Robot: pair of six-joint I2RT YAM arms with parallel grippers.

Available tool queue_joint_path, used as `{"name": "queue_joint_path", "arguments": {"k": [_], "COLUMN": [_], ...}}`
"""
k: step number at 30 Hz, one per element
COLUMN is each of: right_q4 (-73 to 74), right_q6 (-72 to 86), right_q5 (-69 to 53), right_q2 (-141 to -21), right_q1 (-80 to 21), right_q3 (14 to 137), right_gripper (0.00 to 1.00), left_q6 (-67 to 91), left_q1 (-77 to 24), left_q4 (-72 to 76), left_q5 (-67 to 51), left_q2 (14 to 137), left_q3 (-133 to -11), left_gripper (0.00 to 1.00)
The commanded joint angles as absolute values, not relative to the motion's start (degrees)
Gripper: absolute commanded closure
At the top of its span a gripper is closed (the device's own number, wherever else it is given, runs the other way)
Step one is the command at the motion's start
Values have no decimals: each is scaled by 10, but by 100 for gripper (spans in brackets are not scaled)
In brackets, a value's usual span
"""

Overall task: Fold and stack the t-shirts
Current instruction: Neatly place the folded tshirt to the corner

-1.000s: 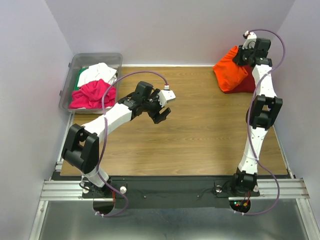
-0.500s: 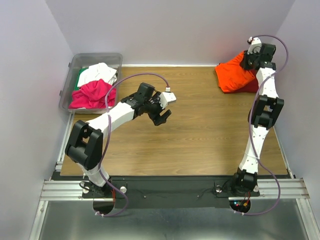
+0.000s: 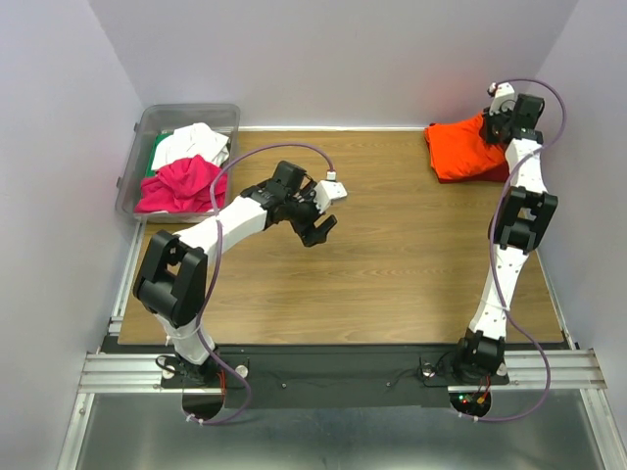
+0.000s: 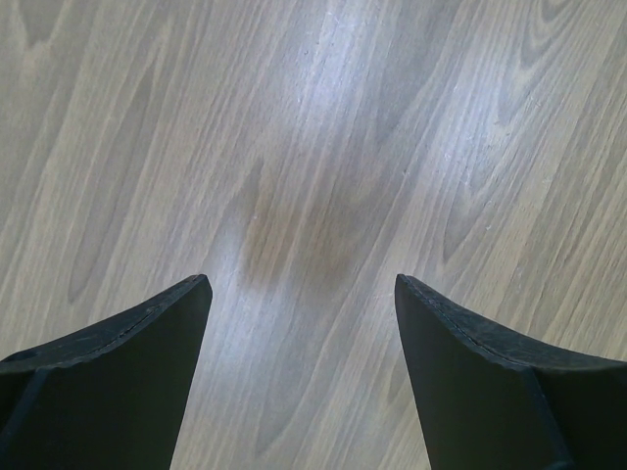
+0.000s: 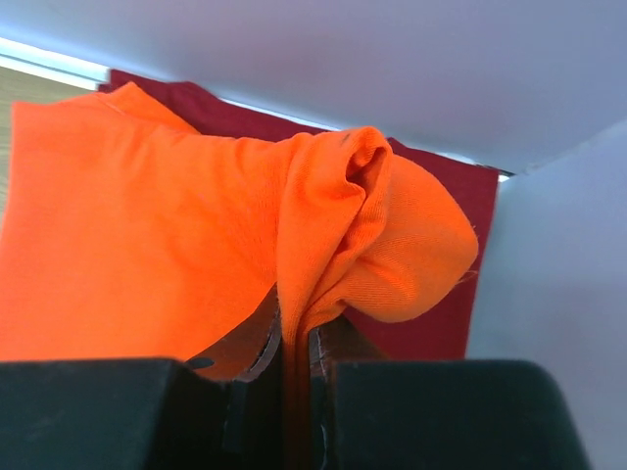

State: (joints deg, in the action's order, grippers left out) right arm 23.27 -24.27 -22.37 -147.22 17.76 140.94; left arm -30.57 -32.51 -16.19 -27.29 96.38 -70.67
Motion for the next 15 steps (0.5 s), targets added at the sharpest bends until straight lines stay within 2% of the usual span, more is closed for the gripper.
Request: {"name": "queue_joint_path", "arguments": {"k": [1,4,6,8,10,13,15], "right_q4": [161,143,134,130,127,128,129], "right_q6": [-282,-293,-298,-294,-284,-243,-220], "right_q5": [-171,-140,-121,-117,-119,-141,-168], "right_q2": [-1484,-1490,-1484,-1467,-1448,-1393,-1355], "right_q1": [187,190,191,191,191,191,191], "right_q3": [1423,1429,1431,1425,1414,1375,1341], "right_gripper": [81,56,48,33,26,11,7], "left_q6": [-307,-298,-294,-287,-277,-265,-256], "left_q1": [-323,-320,-316,-311,-300,-279,-267], "left_q4": [-179,-186,-192,-192,-195,-196,-195], "left_q5": [-291,-295,-296,-298,-303,-312,-316], "left_q2": [974,977,977,974,969,959,952], "left_q3": [-748,-758,-763,-767,-773,-779,-781], "left_gripper": [12,12,12,12,12,12,12]}}
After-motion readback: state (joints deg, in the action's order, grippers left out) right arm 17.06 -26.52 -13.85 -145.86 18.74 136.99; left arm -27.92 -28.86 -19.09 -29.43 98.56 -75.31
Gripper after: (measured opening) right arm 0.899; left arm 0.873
